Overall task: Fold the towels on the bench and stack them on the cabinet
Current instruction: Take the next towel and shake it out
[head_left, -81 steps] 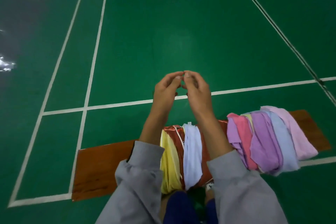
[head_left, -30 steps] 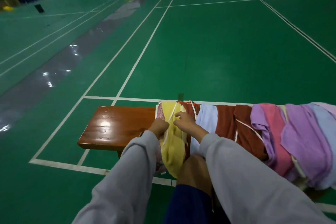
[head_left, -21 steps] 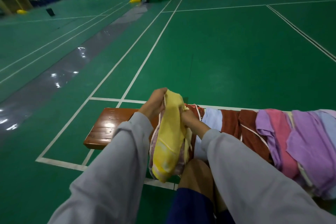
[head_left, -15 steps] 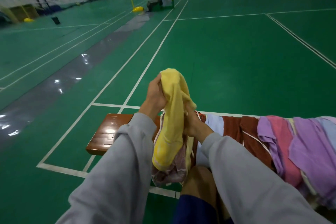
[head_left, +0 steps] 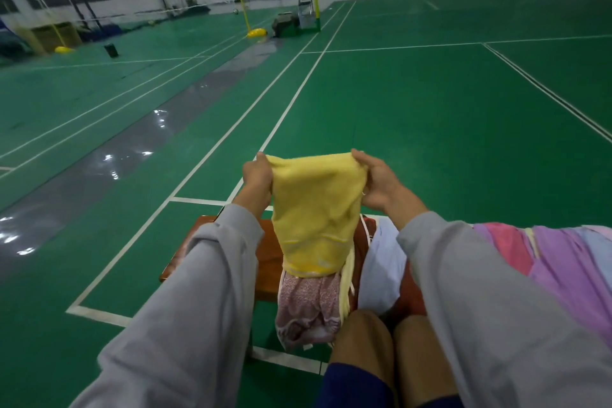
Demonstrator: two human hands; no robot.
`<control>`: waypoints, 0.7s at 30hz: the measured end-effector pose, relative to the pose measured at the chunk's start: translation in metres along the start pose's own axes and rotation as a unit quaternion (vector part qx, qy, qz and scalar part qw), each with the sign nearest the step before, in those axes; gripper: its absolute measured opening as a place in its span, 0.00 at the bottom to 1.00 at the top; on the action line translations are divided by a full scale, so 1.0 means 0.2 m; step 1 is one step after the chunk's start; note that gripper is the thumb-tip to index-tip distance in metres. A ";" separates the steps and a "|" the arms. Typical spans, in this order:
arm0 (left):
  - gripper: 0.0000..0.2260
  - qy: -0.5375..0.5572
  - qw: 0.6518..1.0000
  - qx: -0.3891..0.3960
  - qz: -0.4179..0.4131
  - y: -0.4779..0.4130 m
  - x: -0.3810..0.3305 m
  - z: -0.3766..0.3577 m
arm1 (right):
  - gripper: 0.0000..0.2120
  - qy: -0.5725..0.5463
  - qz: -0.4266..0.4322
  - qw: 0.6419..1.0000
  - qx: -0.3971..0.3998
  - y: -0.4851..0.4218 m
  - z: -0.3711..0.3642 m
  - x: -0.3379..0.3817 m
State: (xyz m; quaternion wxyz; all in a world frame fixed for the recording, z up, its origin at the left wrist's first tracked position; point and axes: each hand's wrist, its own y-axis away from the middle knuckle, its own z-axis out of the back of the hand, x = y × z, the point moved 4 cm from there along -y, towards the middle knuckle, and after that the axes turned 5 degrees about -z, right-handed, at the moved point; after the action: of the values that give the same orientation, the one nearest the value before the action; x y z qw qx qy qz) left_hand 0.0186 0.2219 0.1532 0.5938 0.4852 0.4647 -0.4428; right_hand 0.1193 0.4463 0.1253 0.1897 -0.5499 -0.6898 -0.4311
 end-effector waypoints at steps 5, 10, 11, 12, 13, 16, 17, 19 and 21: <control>0.23 -0.023 0.999 0.030 0.024 0.04 0.01 0.00 | 0.15 0.112 -0.044 0.991 0.059 0.05 -0.03 -0.06; 0.19 0.142 0.989 0.005 0.043 0.03 -0.07 0.02 | 0.19 -0.003 0.110 0.993 -0.045 0.04 0.03 0.21; 0.19 0.141 0.989 -0.018 0.036 0.04 -0.09 0.03 | 0.17 0.015 0.105 0.993 -0.043 0.05 0.04 0.20; 0.20 0.133 0.990 -0.030 0.038 0.03 -0.09 0.04 | 0.14 0.051 0.071 0.996 -0.032 0.06 0.03 0.16; 0.21 0.130 0.991 -0.019 0.040 0.03 -0.09 0.03 | 0.10 0.074 0.035 0.997 -0.013 0.07 0.02 0.11; 0.33 0.117 0.986 0.088 0.076 -0.01 -0.08 -0.04 | 0.03 0.020 0.067 0.997 0.023 0.10 -0.02 0.14; 0.34 0.129 0.979 0.134 0.079 -0.01 -0.09 -0.07 | 0.02 -0.032 0.093 0.995 0.016 0.12 -0.02 0.18; 0.19 0.171 0.965 0.197 0.033 0.09 -0.18 -0.09 | 0.09 -0.137 0.127 0.982 -0.013 0.14 0.00 0.28; 0.11 0.210 0.949 0.233 -0.012 0.12 -0.21 -0.12 | 0.14 -0.158 0.123 0.979 -0.043 0.15 0.05 0.27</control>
State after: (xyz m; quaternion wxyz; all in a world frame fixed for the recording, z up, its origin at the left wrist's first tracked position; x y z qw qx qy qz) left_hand 0.0312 0.2519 0.1964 0.3475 0.6867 0.4683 -0.4341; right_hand 0.1319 0.4872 0.1699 0.1060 -0.6991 -0.6192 -0.3415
